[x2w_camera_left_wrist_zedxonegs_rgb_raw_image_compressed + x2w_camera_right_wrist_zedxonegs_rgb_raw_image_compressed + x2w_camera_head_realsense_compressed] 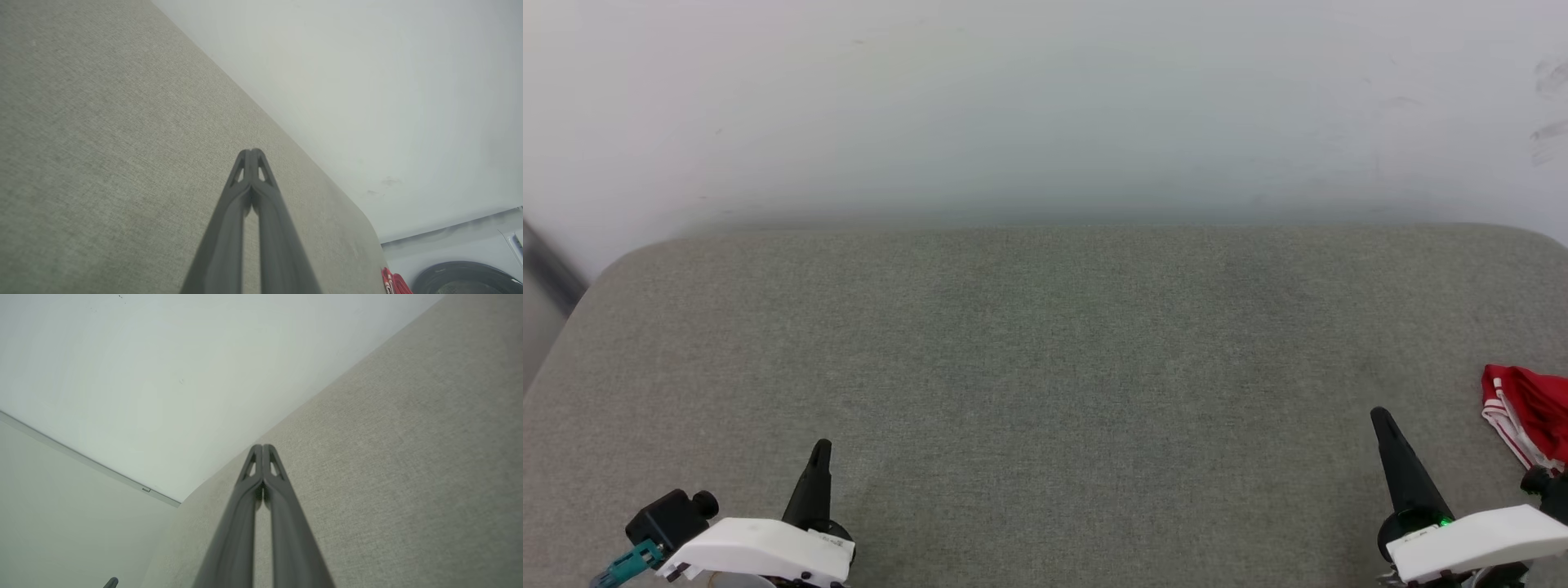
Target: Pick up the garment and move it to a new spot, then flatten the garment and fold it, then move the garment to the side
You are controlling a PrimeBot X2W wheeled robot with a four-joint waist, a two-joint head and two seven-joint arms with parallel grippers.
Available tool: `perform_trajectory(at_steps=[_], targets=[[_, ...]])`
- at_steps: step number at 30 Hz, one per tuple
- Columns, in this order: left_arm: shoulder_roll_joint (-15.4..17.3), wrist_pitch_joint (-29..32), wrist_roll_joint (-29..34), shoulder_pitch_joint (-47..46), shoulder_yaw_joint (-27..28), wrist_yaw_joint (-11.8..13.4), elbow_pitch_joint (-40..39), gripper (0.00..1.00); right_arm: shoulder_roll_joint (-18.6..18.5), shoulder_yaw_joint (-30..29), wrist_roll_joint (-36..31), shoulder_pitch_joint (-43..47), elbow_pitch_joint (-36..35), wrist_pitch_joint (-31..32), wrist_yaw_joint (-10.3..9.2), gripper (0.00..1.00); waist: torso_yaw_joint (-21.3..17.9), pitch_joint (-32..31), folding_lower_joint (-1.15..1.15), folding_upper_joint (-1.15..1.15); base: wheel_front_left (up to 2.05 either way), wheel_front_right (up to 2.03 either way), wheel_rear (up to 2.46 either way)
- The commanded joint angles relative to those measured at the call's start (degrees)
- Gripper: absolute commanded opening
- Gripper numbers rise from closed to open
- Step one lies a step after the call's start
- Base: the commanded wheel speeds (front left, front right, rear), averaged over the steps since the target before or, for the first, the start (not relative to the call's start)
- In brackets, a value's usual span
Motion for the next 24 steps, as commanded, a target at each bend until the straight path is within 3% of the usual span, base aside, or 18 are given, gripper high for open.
perform_trajectory(at_steps=[1, 24], targets=[[-0.2, 0.5, -1.6, -1.4, 0.9, -0.8, -0.1, 0.0, -0.5, -0.1, 2.2, -2.0, -0.1, 0.0, 0.0, 0.0, 0.0, 0.0, 0.0, 0.0, 0.0, 0.0, 0.0], [-2.9, 4.0, -13.1, -3.7, 5.4, -4.2, 2.0, 0.0, -0.4, -0.9, 17.4, -4.9, 3.9, 0.8, 0.0, 0.0, -0.2, 0.6, -0.01, 0.0, 0.0, 0.0, 0.0]])
